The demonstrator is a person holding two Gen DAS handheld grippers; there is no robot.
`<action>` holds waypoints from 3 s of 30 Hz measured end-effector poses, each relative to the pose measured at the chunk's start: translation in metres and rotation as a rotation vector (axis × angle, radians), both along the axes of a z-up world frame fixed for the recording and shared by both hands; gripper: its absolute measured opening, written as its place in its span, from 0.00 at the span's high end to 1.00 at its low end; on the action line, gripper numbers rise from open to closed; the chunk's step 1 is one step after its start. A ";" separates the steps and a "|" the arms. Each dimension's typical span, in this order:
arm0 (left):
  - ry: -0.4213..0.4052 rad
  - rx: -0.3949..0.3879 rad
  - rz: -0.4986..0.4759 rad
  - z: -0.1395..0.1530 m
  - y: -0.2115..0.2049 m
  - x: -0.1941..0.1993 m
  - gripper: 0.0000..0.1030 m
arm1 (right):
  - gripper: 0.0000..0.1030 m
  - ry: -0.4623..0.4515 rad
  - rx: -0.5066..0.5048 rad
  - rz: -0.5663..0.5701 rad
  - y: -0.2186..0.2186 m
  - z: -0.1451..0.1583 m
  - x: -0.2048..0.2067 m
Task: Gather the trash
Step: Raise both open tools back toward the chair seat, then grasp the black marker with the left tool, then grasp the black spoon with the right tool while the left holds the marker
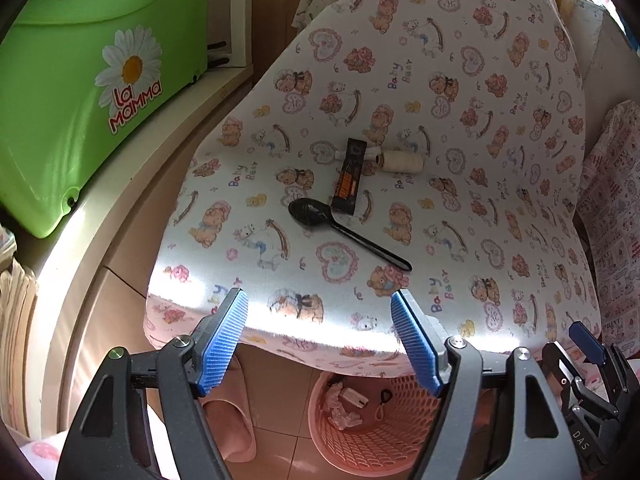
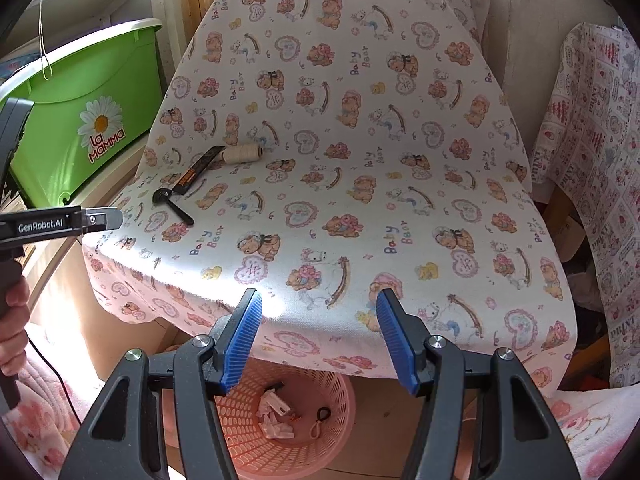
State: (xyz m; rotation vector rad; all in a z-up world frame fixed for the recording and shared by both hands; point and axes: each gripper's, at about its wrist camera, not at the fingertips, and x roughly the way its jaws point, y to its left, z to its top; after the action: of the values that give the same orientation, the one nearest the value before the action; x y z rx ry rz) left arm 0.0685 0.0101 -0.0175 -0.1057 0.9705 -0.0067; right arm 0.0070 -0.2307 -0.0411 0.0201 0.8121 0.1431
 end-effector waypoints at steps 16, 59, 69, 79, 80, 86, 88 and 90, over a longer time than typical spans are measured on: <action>-0.080 -0.047 -0.141 -0.011 0.000 0.084 0.45 | 0.37 -0.030 -0.037 -0.055 -0.010 0.003 0.021; -0.147 -0.111 -0.097 0.043 0.018 0.043 0.84 | 0.37 0.005 -0.040 -0.053 -0.004 -0.012 0.023; -0.094 -0.048 -0.016 0.048 0.041 0.046 0.83 | 0.35 -0.015 0.005 0.088 0.079 -0.011 0.059; 0.002 -0.137 0.036 0.036 0.060 0.054 0.83 | 0.34 -0.011 -0.044 0.175 0.145 -0.022 0.096; 0.001 -0.136 0.039 0.037 0.061 0.054 0.83 | 0.34 -0.017 -0.055 0.200 0.151 -0.022 0.097; -0.002 -0.173 0.049 0.039 0.068 0.056 0.83 | 0.52 -0.006 -0.054 0.249 0.167 -0.033 0.106; -0.013 -0.177 0.046 0.042 0.068 0.056 0.83 | 0.62 -0.012 -0.049 0.237 0.164 -0.034 0.107; -0.014 -0.174 0.046 0.043 0.068 0.055 0.83 | 0.83 -0.012 -0.047 0.242 0.161 -0.033 0.107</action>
State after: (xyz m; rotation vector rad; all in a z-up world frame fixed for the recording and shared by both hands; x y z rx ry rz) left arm 0.1232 0.0781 0.0252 -0.2873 0.9522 -0.0494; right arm 0.1136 -0.0696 -0.0744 -0.1233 0.8044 0.3519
